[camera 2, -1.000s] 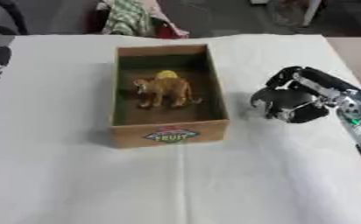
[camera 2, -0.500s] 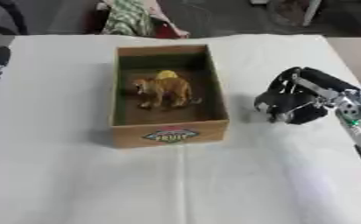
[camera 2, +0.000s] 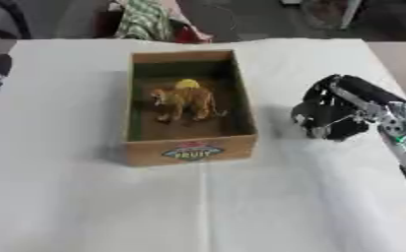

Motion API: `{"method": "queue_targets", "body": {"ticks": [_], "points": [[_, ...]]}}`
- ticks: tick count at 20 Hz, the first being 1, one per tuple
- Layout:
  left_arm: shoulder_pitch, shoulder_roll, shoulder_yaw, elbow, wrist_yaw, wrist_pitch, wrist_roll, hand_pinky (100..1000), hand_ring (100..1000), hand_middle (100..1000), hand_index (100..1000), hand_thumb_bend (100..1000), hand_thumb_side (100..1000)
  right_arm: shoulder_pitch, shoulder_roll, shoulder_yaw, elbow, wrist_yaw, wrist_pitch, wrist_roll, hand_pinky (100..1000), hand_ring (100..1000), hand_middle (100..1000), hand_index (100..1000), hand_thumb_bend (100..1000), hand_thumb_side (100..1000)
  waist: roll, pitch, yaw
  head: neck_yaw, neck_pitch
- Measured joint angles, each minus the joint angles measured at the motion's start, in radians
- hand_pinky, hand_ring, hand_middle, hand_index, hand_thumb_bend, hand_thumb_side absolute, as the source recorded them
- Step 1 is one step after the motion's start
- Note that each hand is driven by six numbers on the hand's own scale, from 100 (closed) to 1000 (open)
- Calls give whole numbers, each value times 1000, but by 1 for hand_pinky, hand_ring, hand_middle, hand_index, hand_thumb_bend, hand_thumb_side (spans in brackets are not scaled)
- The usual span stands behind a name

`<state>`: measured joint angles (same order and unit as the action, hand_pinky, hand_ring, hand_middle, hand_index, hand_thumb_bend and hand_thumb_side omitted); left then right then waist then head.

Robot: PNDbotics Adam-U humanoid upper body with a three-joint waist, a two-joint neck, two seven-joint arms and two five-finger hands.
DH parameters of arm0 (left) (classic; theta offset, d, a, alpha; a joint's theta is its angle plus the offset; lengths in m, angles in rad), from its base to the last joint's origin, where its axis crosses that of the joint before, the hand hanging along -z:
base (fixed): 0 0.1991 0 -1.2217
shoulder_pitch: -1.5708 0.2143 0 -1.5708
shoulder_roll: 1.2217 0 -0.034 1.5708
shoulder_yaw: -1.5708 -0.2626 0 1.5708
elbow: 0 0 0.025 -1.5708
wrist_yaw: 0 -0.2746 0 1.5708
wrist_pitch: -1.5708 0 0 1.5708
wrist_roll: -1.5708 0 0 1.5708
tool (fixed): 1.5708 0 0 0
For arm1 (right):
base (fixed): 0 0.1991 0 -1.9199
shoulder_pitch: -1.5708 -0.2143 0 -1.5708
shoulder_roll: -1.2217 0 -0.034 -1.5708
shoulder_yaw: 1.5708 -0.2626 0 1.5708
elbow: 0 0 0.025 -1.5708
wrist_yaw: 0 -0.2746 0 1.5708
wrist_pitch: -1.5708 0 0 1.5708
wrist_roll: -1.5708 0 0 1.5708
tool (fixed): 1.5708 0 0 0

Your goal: Pick up objects on the table and place them in the box.

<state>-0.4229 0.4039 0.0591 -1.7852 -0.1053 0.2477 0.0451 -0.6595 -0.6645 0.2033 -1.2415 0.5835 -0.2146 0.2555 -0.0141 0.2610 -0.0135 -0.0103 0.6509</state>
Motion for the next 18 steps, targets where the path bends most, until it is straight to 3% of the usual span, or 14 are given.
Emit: {"method": "queue_targets", "body": {"ticks": [10, 18], "points": [[1, 0, 3, 0, 2, 0, 0, 549, 491, 515, 684, 452, 430, -59, -10, -6, -93, -64, -3, -2, 367, 321, 487, 591, 242, 100, -1, 0, 0, 1, 0], [1, 0, 3, 0, 7, -1, -1, 550, 492, 516, 683, 452, 430, -181, -14, -5, -130, -89, -15, -2, 378, 327, 494, 597, 255, 100, -7, -3, 9, 1, 3]]}}
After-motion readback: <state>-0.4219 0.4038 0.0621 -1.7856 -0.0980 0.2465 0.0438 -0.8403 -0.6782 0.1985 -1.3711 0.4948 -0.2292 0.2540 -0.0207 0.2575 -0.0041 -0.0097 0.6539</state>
